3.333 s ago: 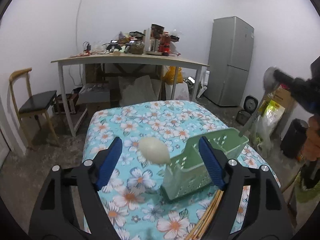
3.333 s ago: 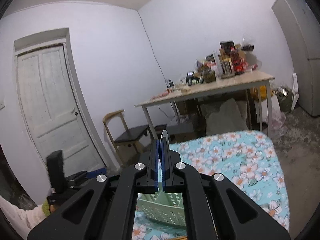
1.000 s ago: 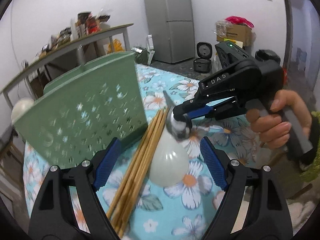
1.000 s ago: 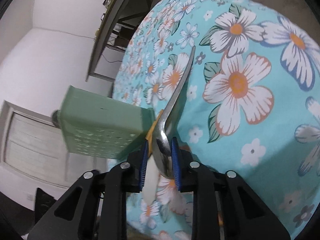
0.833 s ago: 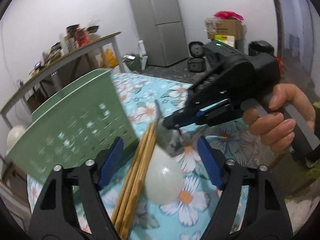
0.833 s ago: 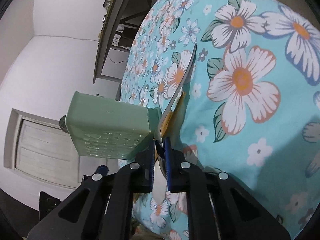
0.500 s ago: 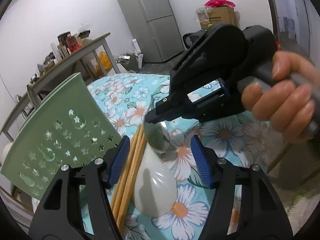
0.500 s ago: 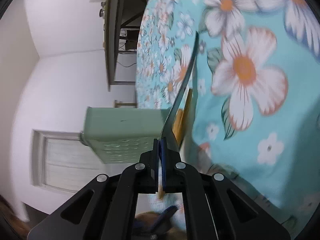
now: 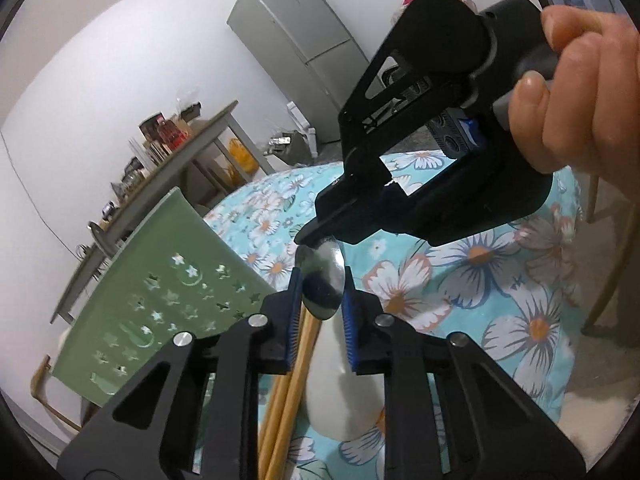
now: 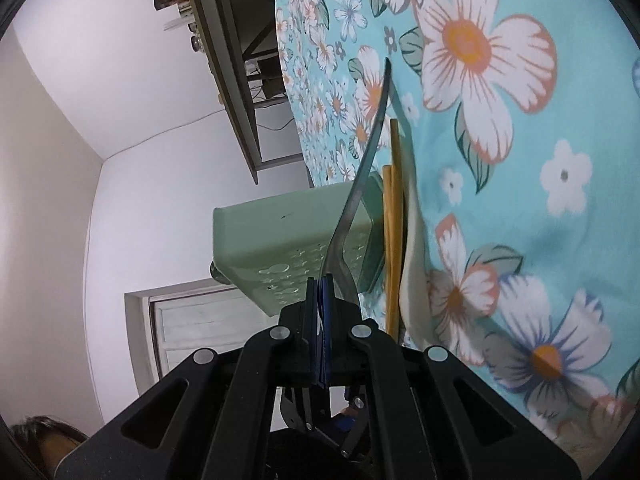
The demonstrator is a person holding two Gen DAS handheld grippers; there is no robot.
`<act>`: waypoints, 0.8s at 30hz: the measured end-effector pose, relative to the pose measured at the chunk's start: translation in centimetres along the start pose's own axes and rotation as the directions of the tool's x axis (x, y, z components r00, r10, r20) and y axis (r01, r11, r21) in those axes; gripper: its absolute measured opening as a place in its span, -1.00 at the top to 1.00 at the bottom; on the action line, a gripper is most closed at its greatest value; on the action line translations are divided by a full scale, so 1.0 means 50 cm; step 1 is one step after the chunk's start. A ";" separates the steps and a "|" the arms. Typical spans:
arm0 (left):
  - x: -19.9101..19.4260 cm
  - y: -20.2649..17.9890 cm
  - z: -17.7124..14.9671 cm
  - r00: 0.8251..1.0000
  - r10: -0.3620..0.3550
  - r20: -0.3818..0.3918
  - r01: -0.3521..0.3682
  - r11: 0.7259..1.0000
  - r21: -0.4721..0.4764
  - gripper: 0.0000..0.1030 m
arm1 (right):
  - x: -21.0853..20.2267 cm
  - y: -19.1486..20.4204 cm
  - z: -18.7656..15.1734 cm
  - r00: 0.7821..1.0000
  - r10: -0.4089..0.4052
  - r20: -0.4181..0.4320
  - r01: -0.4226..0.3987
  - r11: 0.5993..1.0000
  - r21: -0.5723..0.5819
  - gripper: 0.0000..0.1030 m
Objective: Organize utensils
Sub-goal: 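Lift the metal spoon with the right tool and drop it into the holder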
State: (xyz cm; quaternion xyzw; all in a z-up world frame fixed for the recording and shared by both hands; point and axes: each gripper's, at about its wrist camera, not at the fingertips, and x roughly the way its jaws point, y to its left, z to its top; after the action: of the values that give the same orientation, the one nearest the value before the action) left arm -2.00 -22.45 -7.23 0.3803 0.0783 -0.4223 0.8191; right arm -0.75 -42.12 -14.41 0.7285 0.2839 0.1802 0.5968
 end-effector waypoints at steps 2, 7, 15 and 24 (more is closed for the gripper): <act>-0.018 -0.007 -0.002 1.000 0.023 0.013 -0.023 1.000 0.003 0.73 | 0.003 0.008 -0.004 1.000 -0.001 -0.004 0.001 1.000 -0.007 0.94; -0.044 -0.001 -0.006 0.998 0.058 0.032 -0.058 0.998 -0.001 0.94 | 0.013 0.048 -0.010 0.999 -0.033 -0.009 0.032 0.997 -0.076 0.80; -0.055 0.104 -0.019 1.000 0.026 -0.007 -0.027 0.971 -0.239 0.97 | -0.048 0.113 -0.062 0.966 -0.210 0.151 0.249 0.916 -0.315 0.58; -0.121 0.237 -0.076 0.999 -0.035 -0.023 0.018 0.863 -0.505 0.97 | 0.088 0.120 -0.252 0.622 -0.580 0.526 0.695 0.100 -0.712 0.35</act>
State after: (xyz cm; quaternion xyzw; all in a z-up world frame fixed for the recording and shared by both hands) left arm 3.82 -11.81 -0.58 0.1584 0.2042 -0.3922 0.8828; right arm -3.75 -30.44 -6.09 0.1199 0.3981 -0.0191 0.9093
